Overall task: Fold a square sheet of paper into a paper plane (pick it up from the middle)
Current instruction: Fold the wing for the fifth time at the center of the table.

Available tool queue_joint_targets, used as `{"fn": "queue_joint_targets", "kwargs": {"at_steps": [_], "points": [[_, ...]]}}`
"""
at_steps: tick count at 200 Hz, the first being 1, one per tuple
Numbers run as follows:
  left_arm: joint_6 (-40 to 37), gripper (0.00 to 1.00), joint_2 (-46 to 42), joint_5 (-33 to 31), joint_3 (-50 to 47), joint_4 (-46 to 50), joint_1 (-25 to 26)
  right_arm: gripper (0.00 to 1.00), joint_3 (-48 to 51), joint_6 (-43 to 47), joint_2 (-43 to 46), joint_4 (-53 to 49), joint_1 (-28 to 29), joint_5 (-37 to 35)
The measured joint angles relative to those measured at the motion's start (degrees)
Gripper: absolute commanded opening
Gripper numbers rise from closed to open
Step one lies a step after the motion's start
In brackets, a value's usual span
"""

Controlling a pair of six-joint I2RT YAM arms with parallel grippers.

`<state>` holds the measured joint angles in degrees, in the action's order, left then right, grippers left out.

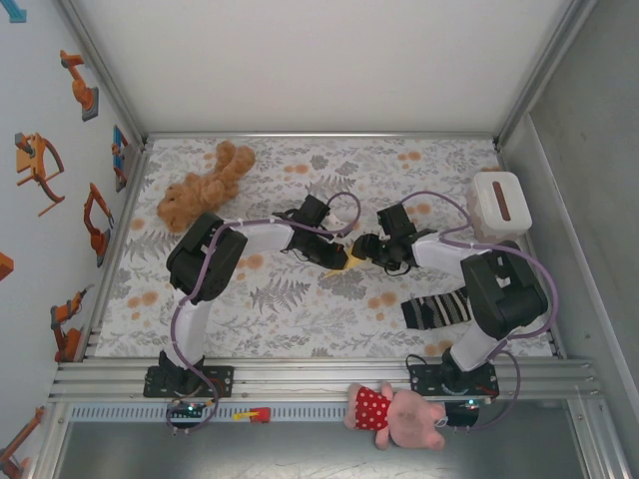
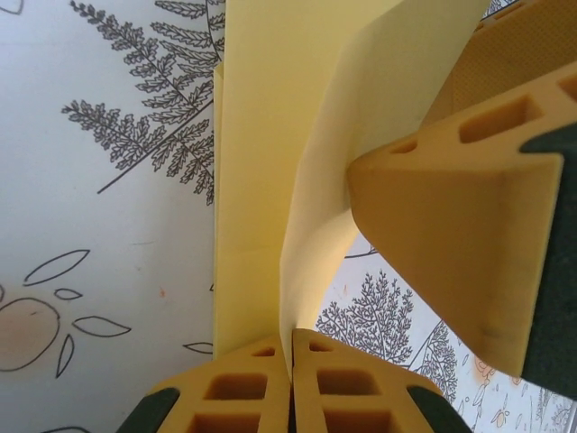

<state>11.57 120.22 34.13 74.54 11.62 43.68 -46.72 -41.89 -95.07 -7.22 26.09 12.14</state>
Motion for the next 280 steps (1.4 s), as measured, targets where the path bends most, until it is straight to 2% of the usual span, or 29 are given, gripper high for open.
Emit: {"fn": "queue_joint_targets", "kwargs": {"at_steps": [22,47,89,119,227,280], "points": [[0.00,0.09,0.09,-0.02,0.31,0.42,0.00,0.60,-0.24,-0.02,-0.31,-0.52,0.17,-0.90],[0.42,0.16,0.04,0.15,0.33,0.44,0.00,0.55,-0.48,-0.09,-0.66,-1.20,0.33,-1.99],[2.12,0.24,-2.23,-0.85,-1.25,0.44,-0.26,0.52,-0.90,-0.04,-0.98,-2.01,0.37,-2.82],[3.06,0.24,-4.81,-1.60,-3.82,0.37,-1.25,0.51,-1.40,-0.04,-1.31,-2.67,0.37,-2.84],[3.93,0.12,-5.62,-1.75,-5.88,0.35,-1.73,0.50,-1.68,-0.04,-1.51,-3.06,0.37,-2.82],[3.93,0.12,-5.62,-3.19,-6.51,0.26,-1.27,0.55,-0.81,-0.02,0.63,-2.36,0.42,-2.16]]}}
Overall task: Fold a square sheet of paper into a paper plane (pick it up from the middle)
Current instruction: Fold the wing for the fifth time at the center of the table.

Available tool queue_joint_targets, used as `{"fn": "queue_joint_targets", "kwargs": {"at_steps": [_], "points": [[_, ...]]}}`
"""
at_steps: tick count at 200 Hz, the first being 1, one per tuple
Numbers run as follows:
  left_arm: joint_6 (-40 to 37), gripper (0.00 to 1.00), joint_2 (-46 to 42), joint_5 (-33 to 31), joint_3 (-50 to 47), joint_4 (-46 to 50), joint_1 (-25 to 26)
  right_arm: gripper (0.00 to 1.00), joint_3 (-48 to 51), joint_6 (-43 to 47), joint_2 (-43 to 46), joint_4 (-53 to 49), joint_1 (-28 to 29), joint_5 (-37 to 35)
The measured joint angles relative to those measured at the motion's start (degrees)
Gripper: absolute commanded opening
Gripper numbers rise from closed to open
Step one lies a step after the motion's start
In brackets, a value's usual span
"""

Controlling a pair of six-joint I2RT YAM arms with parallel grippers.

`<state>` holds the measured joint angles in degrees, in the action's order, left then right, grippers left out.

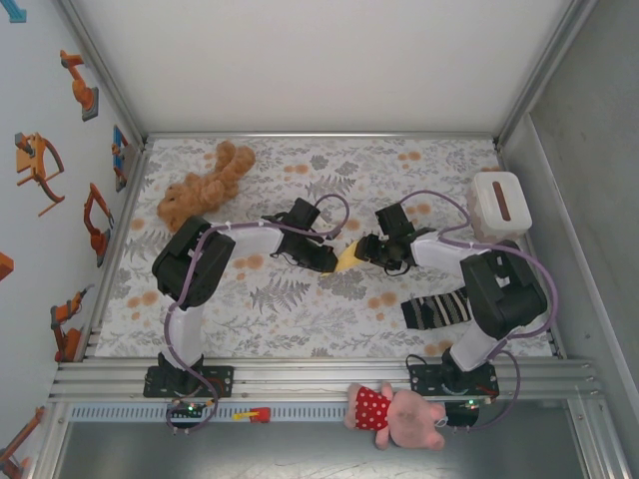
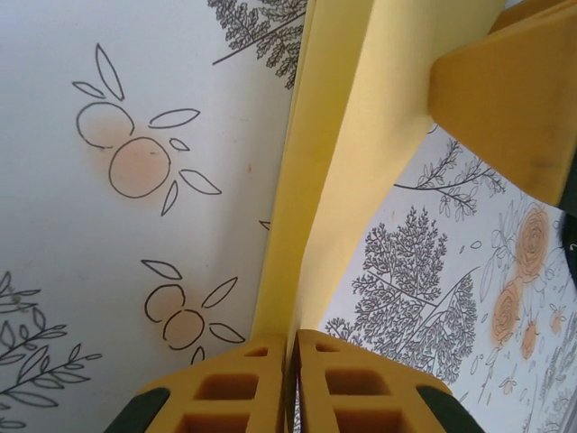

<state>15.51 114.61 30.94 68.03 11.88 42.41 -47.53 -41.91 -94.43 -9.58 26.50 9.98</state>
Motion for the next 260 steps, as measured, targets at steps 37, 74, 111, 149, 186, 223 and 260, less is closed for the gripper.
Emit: {"fn": "queue_joint_targets", "kwargs": {"at_steps": [37,74,111,149,186,223,260], "points": [[0.44,0.12,0.00,-1.44,0.00,-0.81,1.09,0.56,1.99,-0.04,5.25,-0.76,0.00,-0.17],[2.51,0.12,0.00,-2.45,-0.33,-2.38,2.16,0.47,4.90,-0.98,11.37,1.84,0.00,0.94],[5.18,0.12,0.00,-2.62,-0.72,-3.50,2.34,0.26,8.22,-4.46,11.15,7.58,0.00,5.88],[6.38,0.12,0.00,-2.75,-0.72,-3.87,2.71,0.21,8.11,-7.19,6.56,13.60,0.00,10.86],[6.75,0.12,-0.02,-2.78,-0.72,-3.91,2.71,0.19,6.34,-8.04,3.13,15.69,0.00,13.16],[6.80,0.13,0.00,-2.75,-0.72,-3.91,2.71,0.19,5.18,-8.28,1.73,16.87,0.00,13.84],[6.88,0.13,0.00,-2.64,-0.72,-3.91,2.71,0.19,4.59,-8.28,0.85,15.96,0.00,12.87]]}}
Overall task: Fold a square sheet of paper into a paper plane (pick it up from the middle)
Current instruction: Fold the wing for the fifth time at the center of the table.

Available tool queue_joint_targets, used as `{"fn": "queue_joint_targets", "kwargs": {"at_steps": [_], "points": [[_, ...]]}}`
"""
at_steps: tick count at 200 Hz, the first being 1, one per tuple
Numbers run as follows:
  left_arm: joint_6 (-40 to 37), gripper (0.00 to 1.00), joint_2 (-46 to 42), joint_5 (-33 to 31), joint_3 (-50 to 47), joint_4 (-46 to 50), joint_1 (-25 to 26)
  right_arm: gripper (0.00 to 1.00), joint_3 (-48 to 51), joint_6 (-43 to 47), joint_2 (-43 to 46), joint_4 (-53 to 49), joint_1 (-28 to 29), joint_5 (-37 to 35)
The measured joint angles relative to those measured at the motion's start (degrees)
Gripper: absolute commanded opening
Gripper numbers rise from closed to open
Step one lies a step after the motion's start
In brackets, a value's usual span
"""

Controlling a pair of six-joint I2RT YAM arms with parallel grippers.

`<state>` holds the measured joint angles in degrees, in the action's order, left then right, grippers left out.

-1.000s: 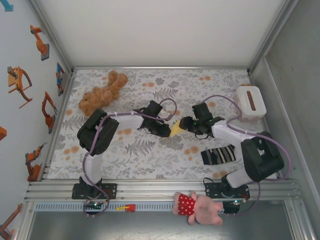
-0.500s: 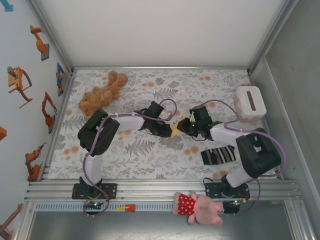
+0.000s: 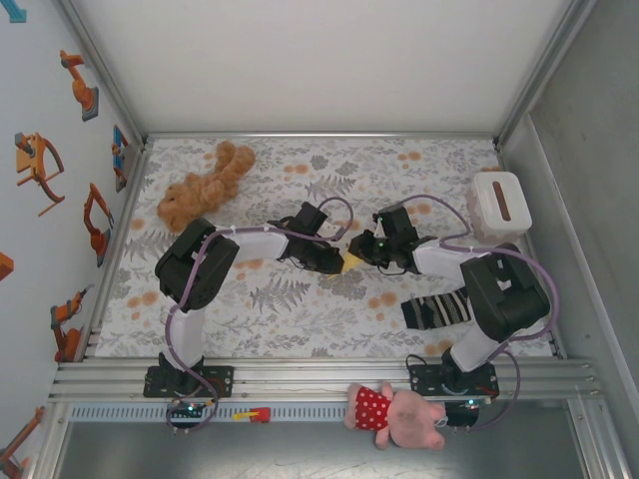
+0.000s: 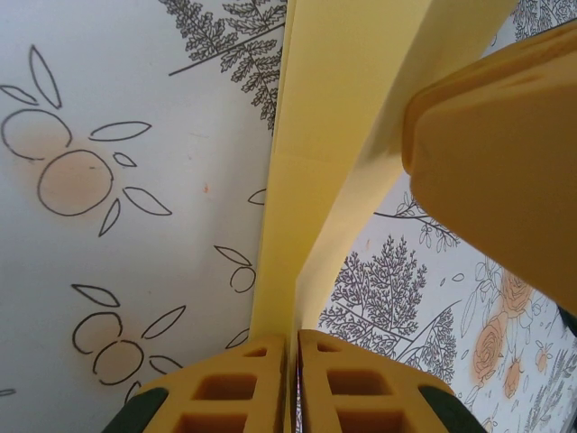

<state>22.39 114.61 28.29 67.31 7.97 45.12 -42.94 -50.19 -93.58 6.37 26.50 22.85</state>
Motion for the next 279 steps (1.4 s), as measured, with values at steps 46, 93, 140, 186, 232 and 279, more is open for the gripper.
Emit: {"fn": "queue_joint_targets", "kwargs": {"at_steps": [46,93,140,186,232,279], "points": [[0.04,0.13,0.00,0.26,-0.22,-0.37,0.00,0.18,0.00,0.24,-0.39,-2.27,0.00,-1.57],[0.04,0.13,0.07,0.72,-0.33,-0.70,0.00,0.18,0.00,0.26,-1.03,-3.67,0.00,-2.64],[0.04,0.13,0.22,1.29,-0.33,-0.87,0.00,0.18,0.00,0.26,-1.16,-4.63,0.00,-3.28],[0.04,0.13,0.24,1.38,-0.35,-0.92,0.00,0.18,0.00,0.28,-1.70,-4.63,-0.07,-3.43],[0.04,0.13,0.28,1.49,-0.37,-0.94,0.00,0.19,-0.96,0.90,-2.84,-4.70,-0.17,-3.17],[0.04,0.13,0.35,1.70,-0.35,-0.96,-0.07,0.19,-1.07,2.25,-1.51,-5.29,-0.44,-2.93]]}}
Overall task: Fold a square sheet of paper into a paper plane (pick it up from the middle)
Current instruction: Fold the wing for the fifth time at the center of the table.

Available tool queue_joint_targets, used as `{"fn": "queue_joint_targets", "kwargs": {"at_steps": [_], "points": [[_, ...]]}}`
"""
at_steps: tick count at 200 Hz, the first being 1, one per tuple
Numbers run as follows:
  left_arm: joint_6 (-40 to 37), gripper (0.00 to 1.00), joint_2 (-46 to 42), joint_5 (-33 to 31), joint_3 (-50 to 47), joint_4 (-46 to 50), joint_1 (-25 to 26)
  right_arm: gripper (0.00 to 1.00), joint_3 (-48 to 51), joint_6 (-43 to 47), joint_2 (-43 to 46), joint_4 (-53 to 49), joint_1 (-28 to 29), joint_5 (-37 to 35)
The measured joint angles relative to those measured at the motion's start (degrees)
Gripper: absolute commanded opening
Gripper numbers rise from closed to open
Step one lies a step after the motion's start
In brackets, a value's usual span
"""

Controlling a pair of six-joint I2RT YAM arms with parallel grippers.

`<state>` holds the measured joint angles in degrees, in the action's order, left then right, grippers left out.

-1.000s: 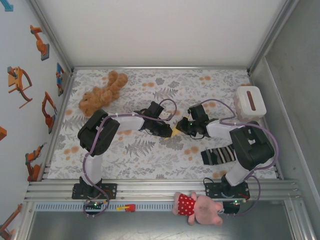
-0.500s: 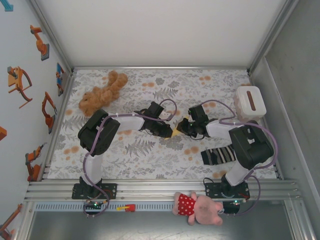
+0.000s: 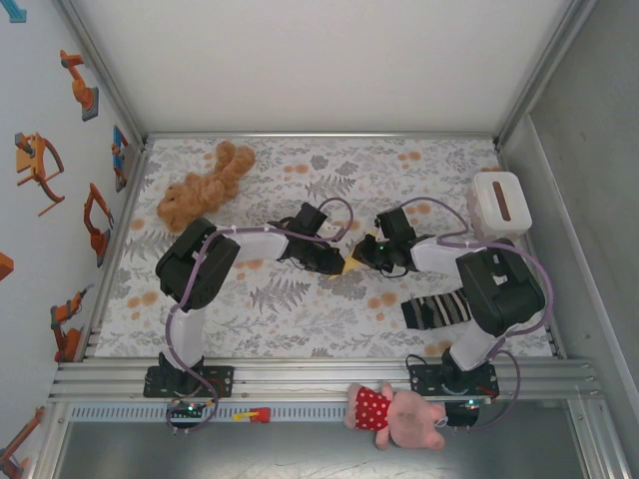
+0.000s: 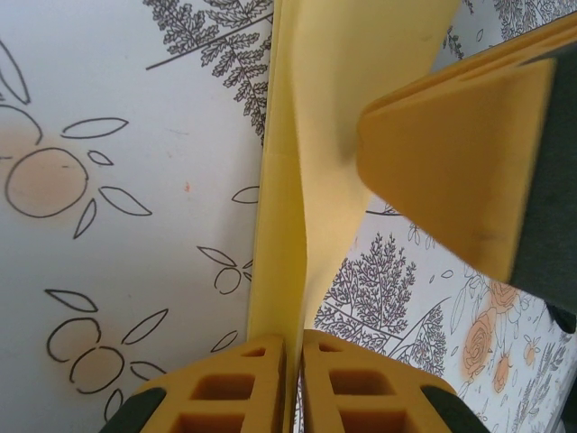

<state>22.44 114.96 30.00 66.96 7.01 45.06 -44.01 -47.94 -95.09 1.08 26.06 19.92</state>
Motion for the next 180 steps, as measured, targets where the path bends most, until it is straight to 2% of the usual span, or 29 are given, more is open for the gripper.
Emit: {"fn": "queue_joint_targets", "kwargs": {"at_steps": [61,102,180], "points": [[0.24,0.13,0.22,0.61,0.00,-0.22,-0.11,0.14,2.38,0.72,2.86,2.60,-0.04,2.62],[0.46,0.13,0.42,1.25,0.00,-0.37,-0.20,0.12,3.43,-0.09,1.01,6.19,-0.04,6.16],[0.85,0.13,0.92,2.67,0.42,0.04,-0.48,0.11,4.04,-0.28,-0.81,9.18,-0.04,8.02]]}}
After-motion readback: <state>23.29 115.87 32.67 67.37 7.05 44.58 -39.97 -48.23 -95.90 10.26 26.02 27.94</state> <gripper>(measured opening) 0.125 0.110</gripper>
